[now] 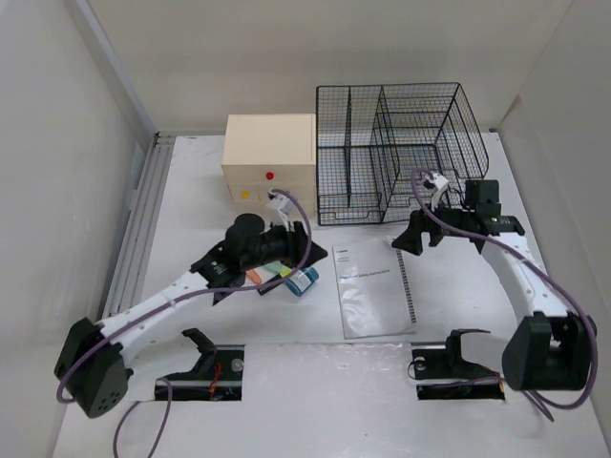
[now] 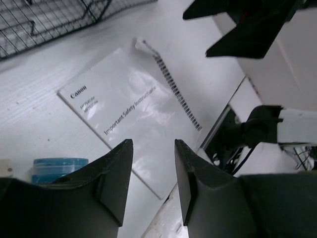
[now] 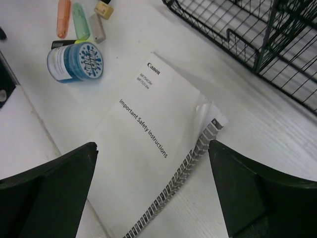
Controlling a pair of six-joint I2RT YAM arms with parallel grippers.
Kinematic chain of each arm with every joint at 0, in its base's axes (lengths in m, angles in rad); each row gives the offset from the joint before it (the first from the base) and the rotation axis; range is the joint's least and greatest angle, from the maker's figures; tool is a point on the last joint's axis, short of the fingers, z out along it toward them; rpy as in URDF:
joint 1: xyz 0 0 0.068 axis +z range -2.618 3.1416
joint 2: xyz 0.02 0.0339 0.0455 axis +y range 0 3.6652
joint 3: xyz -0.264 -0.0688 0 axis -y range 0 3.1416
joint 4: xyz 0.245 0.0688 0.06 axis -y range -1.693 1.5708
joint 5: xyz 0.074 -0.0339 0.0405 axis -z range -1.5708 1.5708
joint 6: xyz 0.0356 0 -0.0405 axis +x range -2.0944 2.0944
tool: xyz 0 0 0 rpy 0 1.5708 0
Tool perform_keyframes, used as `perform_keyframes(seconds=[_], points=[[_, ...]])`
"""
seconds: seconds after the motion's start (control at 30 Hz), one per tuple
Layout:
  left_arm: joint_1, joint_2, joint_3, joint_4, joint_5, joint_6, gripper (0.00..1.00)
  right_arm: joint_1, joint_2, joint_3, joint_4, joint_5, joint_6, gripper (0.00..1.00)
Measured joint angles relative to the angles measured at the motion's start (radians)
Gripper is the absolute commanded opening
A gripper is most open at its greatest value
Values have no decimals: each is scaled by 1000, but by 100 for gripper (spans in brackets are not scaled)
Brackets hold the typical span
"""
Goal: Organize the desk
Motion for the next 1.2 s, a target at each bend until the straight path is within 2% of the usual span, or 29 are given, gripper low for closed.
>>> perform_keyframes(seconds=[0.13, 0.3, 0.43, 0.63, 0.77, 1.0, 1.2], points=[[-138, 153, 41, 3, -83, 27, 41, 0, 92, -34, 42, -14, 45, 99], [-267, 250, 63, 38, -207, 50, 45, 0, 59, -122, 154, -6, 122, 98], [-279, 319, 63, 113, -257, 55, 46, 0, 5, -209, 239, 10, 173, 98], [-295, 526, 62, 239, -286, 47, 46, 0, -32, -277, 314, 103, 243, 99], [-302, 610, 62, 294, -288, 36, 46, 0, 31, -277, 364, 142, 272, 98], [-304, 659, 62, 388, -285, 27, 46, 0, 211, -278, 386, 156, 291, 95], [-304, 741, 74, 409, -278, 25, 43, 0, 275, -278, 388, 153, 296, 92]])
